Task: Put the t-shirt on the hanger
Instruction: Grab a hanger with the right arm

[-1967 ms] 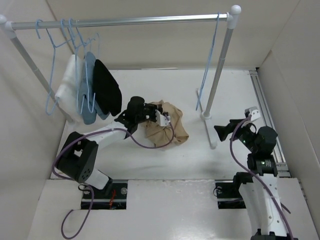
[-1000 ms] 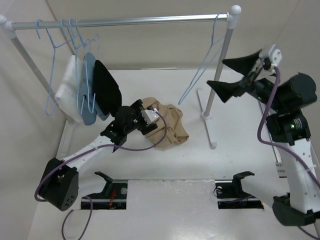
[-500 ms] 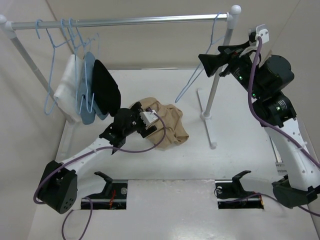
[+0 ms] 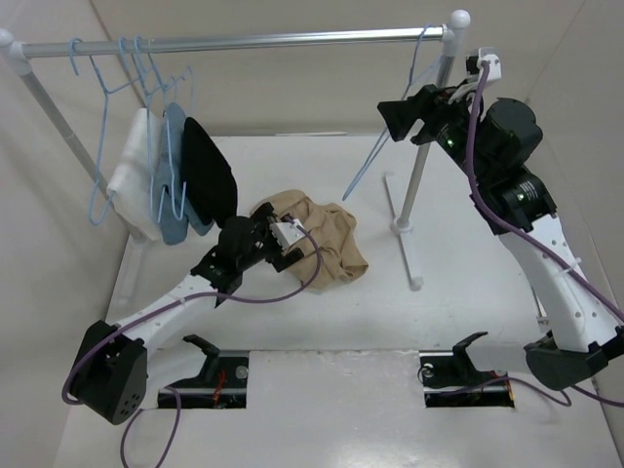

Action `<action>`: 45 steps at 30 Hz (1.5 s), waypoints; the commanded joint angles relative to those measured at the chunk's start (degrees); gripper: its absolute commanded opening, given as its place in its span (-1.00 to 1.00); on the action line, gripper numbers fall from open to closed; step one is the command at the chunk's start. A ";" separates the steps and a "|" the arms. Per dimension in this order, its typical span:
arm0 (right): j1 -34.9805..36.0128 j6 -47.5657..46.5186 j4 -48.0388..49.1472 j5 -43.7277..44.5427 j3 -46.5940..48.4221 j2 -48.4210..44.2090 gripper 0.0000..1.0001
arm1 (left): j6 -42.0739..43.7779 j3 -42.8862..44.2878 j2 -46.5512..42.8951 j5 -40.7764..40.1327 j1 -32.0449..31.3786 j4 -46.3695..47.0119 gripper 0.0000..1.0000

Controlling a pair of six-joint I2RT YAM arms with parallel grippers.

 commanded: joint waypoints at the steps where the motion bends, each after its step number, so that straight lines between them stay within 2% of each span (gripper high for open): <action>1: 1.62 2.51 3.71 1.12 -1.34 -0.58 0.47 | -0.59 -0.95 -1.73 1.06 -0.37 2.87 0.99; 6: 1.62 2.51 5.29 -2.83 -0.12 1.19 0.05 | -0.07 -0.95 -1.73 1.06 -0.37 3.40 0.99; 7: 1.62 2.51 5.29 -3.97 -0.12 1.71 -0.15 | -0.07 -0.95 -1.73 1.06 -0.37 3.40 0.99; 10: 1.62 2.51 5.82 -4.50 -0.12 1.02 -0.52 | -0.07 -1.48 -2.25 1.06 -0.37 3.93 0.99; 11: 1.62 2.51 6.43 -4.51 -0.12 1.01 -0.73 | -0.07 -1.48 -2.25 1.06 -0.37 3.93 0.99; 14: 1.62 1.99 7.57 -5.64 -0.12 -0.13 -1.00 | -0.07 -2.00 -2.25 1.06 -0.37 3.93 0.99; 23: -1.72 1.99 15.65 -17.24 -0.64 0.05 -1.00 | -0.07 -2.53 -2.25 1.06 -0.37 5.07 0.99; 27: -3.64 1.99 16.19 -29.96 3.83 4.96 -1.00 | -1.02 -3.05 -2.25 0.53 -0.37 6.38 0.99; 28: -3.65 1.99 16.19 -36.78 4.45 6.10 -1.00 | -1.73 -3.06 -2.25 -1.21 -0.37 6.39 0.99; 29: -4.17 3.03 16.19 -39.46 4.45 7.07 -1.00 | -2.95 -3.06 -2.25 -2.27 -0.37 7.96 0.99; 35: -4.70 4.27 16.19 -48.96 -4.59 8.31 -1.00 | -14.81 -4.73 -2.78 -11.51 0.34 12.54 0.99; 41: -4.70 -0.82 16.19 -55.65 -13.47 6.82 -1.00 | -12.38 -2.89 -3.92 -6.86 0.34 11.75 0.94; 45: -6.63 -2.06 16.19 -58.03 -20.40 4.70 -1.00 | -3.69 -4.20 -3.23 -3.61 0.34 17.89 0.87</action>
